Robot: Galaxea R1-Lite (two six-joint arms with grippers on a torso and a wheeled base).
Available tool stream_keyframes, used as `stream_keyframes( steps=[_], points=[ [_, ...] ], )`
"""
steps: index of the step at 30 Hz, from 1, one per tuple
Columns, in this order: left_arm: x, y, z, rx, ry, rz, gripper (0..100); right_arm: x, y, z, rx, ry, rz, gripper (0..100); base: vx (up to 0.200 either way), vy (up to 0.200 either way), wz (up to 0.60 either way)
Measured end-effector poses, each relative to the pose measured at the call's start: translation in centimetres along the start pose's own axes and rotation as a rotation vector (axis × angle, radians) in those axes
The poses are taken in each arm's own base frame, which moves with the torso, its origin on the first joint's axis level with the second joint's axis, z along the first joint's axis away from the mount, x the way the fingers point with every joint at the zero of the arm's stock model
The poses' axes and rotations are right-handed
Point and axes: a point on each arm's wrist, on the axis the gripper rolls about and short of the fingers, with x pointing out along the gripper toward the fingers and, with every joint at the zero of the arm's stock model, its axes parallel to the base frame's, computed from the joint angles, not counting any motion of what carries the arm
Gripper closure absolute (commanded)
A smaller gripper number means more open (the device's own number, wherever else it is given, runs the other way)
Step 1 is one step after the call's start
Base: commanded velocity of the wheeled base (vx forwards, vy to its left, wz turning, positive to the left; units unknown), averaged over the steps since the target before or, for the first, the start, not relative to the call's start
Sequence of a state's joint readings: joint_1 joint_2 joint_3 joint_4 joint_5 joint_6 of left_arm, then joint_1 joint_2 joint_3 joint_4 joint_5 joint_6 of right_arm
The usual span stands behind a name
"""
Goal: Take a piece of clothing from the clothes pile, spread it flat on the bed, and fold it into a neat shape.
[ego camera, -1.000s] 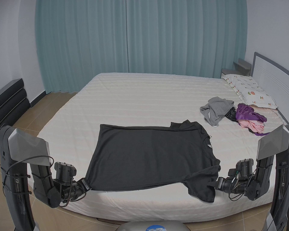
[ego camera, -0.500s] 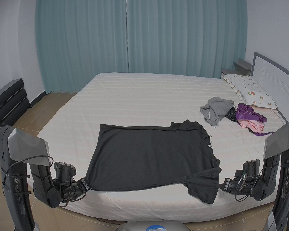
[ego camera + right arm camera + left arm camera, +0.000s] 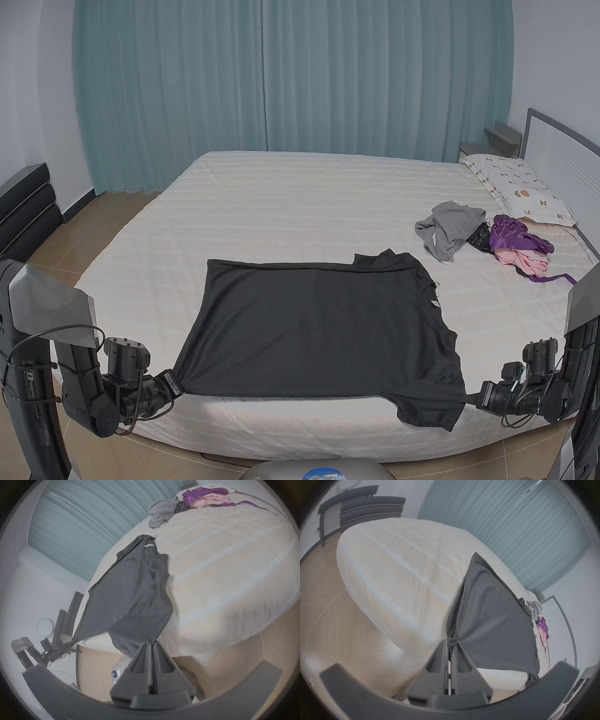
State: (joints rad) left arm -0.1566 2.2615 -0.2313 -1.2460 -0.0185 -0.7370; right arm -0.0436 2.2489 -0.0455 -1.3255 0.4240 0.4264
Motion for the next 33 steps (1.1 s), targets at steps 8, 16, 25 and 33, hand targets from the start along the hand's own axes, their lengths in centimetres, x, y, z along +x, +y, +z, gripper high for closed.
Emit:
stream_keyframes(
  steps=[8,16,25,33],
  points=[
    [-1.2,0.6,-0.8,0.062,0.0,-0.001,100,-1.1,-0.9,-0.4,-0.007,0.028,-0.034,100,0.0,0.0,0.0],
    [-1.5,1.1,-1.4,0.109,0.03,0.021,100,-2.0,-1.3,-1.4,-0.049,0.13,-0.055,100,0.0,0.0,0.0],
    [-2.4,2.0,-2.4,0.2,0.082,0.054,100,-3.2,-1.5,-1.8,-0.113,0.174,-0.072,100,0.0,0.0,0.0],
    [-3.2,2.3,-3.1,0.268,0.122,0.069,100,-3.9,-1.6,-2.0,-0.121,0.191,-0.085,100,0.0,0.0,0.0]
  ],
)
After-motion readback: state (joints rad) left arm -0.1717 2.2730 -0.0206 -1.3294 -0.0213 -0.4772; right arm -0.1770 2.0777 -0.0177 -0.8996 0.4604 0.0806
